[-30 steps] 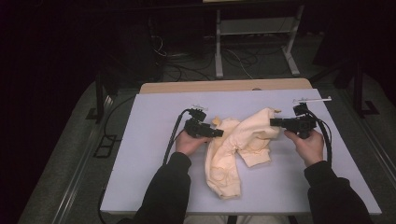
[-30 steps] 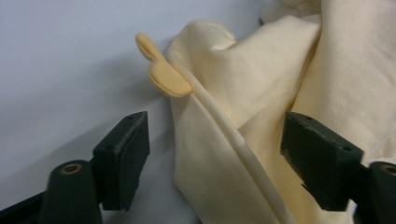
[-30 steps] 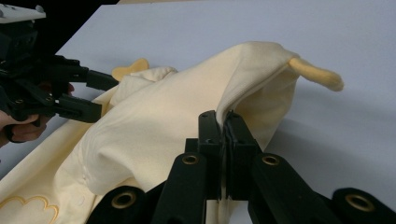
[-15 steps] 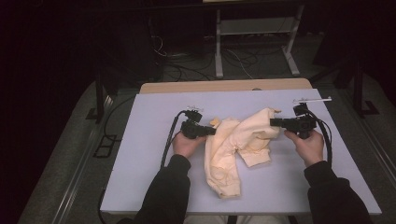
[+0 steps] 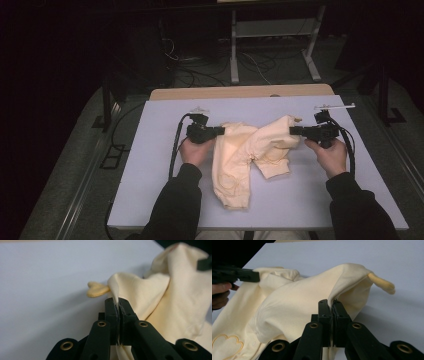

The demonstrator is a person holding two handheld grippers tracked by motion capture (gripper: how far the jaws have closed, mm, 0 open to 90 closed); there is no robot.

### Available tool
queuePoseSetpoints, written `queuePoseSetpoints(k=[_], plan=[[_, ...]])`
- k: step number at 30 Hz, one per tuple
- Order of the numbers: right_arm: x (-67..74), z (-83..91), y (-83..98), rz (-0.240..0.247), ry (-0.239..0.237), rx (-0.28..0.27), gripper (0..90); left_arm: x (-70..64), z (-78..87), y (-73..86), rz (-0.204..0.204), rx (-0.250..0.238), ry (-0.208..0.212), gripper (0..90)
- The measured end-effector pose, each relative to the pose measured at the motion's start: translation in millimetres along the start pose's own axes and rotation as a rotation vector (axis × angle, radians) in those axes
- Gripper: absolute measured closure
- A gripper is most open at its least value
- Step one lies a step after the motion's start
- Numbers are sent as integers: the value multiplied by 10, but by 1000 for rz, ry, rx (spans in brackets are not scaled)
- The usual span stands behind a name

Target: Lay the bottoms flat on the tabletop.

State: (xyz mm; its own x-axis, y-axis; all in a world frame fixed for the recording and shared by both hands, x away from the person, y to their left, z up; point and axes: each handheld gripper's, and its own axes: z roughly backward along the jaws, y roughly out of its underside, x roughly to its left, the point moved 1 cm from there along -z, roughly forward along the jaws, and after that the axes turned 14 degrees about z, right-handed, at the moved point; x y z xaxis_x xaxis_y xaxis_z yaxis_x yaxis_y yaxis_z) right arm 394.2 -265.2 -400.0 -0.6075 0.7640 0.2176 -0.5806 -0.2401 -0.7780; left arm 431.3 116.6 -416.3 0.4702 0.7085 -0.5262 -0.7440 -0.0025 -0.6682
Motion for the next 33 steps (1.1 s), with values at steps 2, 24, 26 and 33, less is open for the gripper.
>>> queuePoseSetpoints(k=[2, 24, 26, 33], plan=[[-11, -12, -18, 8, 2, 4, 858, 15, 59, -33, 19, -20, 3, 859], [116, -7, -848, 68, 49, -8, 860, -42, 693, -240, 52, -203, -74, 858], [113, -99, -689, 47, 46, 31, 861, 15, 626, -82, 73, -136, -91, 858], [80, -234, -171, -35, -1, 153, 860, 92, 560, 303, 89, 12, -108, 858]])
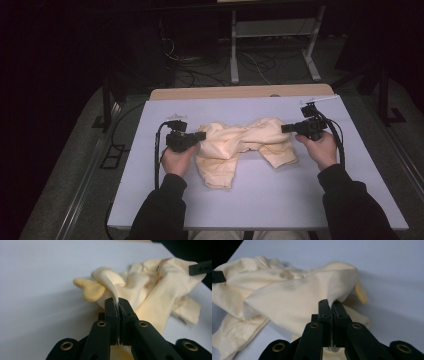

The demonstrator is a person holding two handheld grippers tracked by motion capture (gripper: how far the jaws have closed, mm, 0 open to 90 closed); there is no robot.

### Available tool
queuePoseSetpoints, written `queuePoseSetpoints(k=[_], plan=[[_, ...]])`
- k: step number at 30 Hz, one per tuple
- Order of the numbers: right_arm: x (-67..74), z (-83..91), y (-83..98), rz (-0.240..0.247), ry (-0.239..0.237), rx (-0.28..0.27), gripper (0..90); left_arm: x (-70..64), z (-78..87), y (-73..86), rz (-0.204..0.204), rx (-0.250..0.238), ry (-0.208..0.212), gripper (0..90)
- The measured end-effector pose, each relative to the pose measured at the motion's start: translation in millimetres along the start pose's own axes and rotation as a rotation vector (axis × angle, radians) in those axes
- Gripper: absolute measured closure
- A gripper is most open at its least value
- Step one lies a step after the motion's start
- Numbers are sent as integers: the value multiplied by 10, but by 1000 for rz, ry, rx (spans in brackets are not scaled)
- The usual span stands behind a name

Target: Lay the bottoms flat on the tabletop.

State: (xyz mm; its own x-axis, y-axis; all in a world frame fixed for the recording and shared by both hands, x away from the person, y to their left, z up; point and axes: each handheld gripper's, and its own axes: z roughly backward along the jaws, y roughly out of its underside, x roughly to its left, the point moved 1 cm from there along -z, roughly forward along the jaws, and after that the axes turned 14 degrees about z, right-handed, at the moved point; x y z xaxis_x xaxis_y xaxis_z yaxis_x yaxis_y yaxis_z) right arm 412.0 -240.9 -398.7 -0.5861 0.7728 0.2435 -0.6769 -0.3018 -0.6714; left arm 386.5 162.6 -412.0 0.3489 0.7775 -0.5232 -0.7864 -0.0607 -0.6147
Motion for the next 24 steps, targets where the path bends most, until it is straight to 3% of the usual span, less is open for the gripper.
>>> queuePoseSetpoints(k=[6, 10, 17, 24], plan=[[49, 62, 212, 11, -17, 53, 861, -10, 37, 190, -31, 90, 2, 857], [91, 81, 342, 8, -27, 68, 860, 22, 41, 294, -23, 128, 7, 856], [103, 50, 537, -11, -57, 81, 859, 72, 45, 319, -7, 128, 4, 849], [147, 82, 616, -2, -86, 85, 859, 25, 74, 312, -57, 134, -11, 848]])
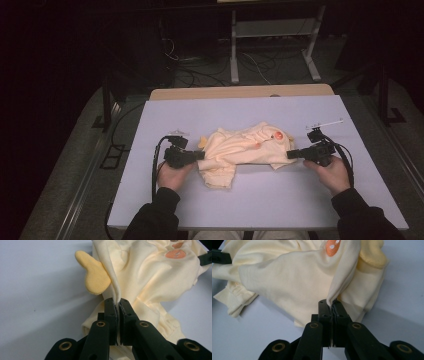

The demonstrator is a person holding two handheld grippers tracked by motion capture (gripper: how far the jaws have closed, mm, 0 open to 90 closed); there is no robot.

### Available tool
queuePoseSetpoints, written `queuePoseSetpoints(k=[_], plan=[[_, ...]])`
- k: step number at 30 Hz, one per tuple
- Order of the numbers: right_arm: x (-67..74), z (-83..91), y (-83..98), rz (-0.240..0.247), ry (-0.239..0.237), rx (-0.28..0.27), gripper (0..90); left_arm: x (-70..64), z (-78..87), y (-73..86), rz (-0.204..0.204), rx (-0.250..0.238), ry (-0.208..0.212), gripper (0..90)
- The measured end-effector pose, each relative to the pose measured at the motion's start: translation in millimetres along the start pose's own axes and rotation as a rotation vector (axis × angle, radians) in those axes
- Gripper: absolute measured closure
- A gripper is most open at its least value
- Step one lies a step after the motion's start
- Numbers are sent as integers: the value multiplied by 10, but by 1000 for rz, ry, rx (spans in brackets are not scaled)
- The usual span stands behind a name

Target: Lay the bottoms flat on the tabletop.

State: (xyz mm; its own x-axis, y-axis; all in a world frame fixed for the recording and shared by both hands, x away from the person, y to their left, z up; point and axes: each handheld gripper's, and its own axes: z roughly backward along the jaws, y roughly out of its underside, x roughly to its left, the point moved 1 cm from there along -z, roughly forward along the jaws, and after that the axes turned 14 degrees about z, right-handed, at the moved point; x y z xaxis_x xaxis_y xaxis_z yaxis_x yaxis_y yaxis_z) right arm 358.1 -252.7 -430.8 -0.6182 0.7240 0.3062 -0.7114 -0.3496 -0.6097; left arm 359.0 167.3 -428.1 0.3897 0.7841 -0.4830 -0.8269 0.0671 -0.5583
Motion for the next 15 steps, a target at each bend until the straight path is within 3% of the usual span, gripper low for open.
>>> queuePoseSetpoints(k=[6, 10, 11, 15], plan=[[-7, 21, 10, -9, -13, -10, 836, -13, 26, -28, -16, -16, 3, 820], [-2, 87, -35, 16, 15, -30, 701, -60, 103, -113, -45, -62, -33, 719], [4, 105, -55, 27, 22, -33, 647, -71, 130, -145, -47, -72, -35, 673], [38, 164, -161, 72, 32, -63, 502, -158, 210, -286, -64, -106, -21, 626]])
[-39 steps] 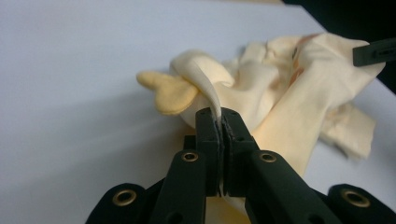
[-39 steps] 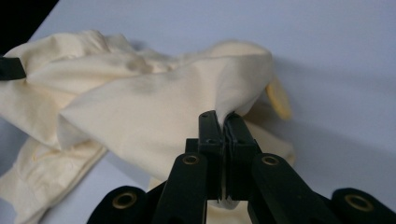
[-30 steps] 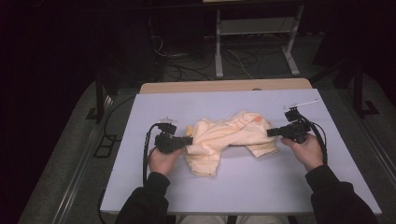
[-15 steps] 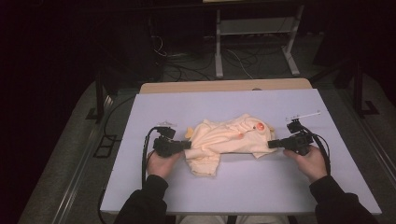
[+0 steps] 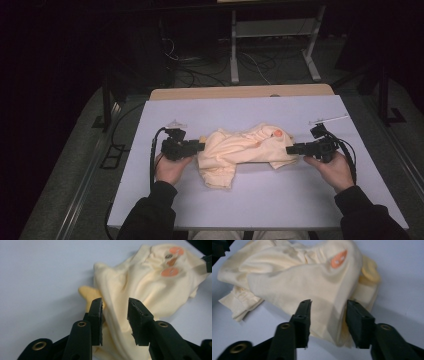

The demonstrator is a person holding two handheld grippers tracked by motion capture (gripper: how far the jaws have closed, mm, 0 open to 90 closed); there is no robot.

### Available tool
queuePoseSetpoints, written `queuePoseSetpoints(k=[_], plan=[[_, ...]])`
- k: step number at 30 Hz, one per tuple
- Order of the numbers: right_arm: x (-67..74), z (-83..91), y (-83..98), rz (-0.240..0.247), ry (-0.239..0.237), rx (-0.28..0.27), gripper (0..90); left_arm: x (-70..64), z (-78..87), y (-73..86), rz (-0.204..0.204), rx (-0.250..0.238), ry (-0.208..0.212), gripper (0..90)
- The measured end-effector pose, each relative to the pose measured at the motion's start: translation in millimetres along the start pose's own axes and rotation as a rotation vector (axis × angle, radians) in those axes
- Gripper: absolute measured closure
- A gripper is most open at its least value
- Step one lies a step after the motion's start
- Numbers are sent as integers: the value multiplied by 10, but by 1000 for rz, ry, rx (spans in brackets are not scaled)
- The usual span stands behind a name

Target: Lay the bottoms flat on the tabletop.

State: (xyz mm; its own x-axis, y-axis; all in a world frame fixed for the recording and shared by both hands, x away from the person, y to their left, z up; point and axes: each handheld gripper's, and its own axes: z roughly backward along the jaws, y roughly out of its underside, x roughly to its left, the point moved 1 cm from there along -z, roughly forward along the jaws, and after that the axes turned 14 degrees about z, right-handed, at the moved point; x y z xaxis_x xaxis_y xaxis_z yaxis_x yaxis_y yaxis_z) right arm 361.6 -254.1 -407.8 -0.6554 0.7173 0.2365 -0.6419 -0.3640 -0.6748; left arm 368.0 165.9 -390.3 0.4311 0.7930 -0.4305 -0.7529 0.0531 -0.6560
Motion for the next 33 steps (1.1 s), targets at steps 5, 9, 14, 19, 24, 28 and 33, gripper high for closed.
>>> queuePoseSetpoints(k=[5, 9, 14, 19, 24, 28, 33], plan=[[50, 25, -191, 58, -10, -31, 356, -146, -39, -145, -44, -7, 14, 550], [71, -8, -353, 95, -10, -37, 320, -211, -186, -219, -52, 17, 21, 501], [9, -130, -523, 91, -12, -17, 312, -137, -398, -258, -42, 49, 16, 473], [-107, -286, -588, 81, 7, 3, 325, -3, -531, -267, 15, 50, 48, 510], [-169, -421, -579, 74, 4, 7, 385, 26, -616, -258, 39, 50, 85, 556], [-189, -548, -574, 66, 26, 31, 433, 39, -760, -220, 36, 80, 43, 554], [-216, -682, -554, 72, 59, 68, 500, 82, -915, -181, 18, 109, -40, 504]])
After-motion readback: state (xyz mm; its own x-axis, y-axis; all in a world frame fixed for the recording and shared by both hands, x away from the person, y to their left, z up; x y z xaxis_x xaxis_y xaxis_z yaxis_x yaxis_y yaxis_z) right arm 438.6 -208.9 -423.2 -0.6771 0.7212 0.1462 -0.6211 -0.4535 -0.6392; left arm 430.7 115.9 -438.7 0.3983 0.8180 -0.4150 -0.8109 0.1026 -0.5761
